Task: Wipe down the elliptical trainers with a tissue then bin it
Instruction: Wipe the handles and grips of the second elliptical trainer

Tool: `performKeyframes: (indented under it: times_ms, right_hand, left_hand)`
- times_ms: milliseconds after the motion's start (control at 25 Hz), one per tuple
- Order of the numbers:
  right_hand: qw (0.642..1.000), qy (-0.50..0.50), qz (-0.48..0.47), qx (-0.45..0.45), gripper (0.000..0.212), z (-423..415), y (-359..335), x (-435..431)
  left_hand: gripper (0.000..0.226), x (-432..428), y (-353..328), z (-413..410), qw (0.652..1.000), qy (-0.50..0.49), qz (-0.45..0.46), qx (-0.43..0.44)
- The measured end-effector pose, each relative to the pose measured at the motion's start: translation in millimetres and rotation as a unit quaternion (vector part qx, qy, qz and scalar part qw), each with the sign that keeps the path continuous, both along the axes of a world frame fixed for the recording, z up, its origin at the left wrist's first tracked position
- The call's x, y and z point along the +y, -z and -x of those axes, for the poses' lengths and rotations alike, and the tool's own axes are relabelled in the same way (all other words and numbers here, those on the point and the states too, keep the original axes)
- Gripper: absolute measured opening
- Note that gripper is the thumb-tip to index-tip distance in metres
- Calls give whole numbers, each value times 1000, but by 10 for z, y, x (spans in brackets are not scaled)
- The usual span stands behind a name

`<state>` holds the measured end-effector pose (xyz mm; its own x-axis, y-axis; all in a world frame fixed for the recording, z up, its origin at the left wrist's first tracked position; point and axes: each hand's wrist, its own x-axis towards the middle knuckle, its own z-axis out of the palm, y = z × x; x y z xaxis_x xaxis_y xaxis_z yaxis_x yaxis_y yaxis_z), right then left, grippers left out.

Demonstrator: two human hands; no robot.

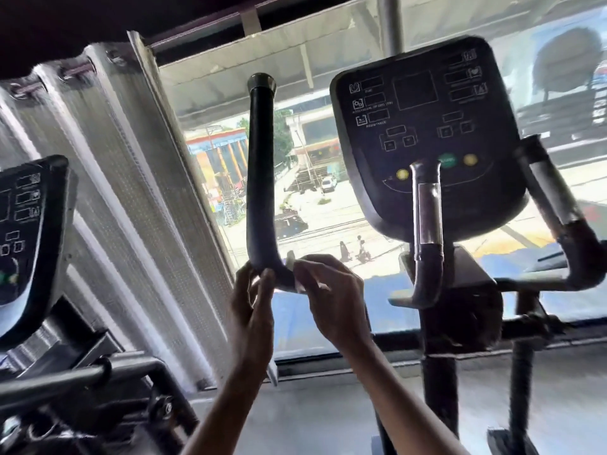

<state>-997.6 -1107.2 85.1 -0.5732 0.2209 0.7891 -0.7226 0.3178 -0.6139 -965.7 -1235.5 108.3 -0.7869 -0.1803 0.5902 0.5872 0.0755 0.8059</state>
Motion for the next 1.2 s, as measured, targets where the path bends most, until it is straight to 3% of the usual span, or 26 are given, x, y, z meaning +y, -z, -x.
performKeyframes:
  times_ms: [240, 400, 600, 920, 1200]
  right_hand:
    - [997, 69, -10, -14, 18, 302, 490, 70]
    - [983, 121, -72, -113, 21, 634, 701, 183]
    - [959, 118, -106, -234, 14, 800, 757, 270]
    - [949, 131, -29, -284, 18, 714, 857, 224]
    - [961, 101, 47, -253, 18, 468, 631, 105]
  left_hand:
    - [15, 114, 315, 107, 998, 12, 15, -55]
    - [42, 171, 435, 271, 995, -17, 42, -93]
    - [37, 215, 562, 461, 982, -53, 93, -158]
    - [30, 224, 506, 485, 975, -59, 100, -190]
    - [30, 217, 483, 423, 976, -53, 88, -193]
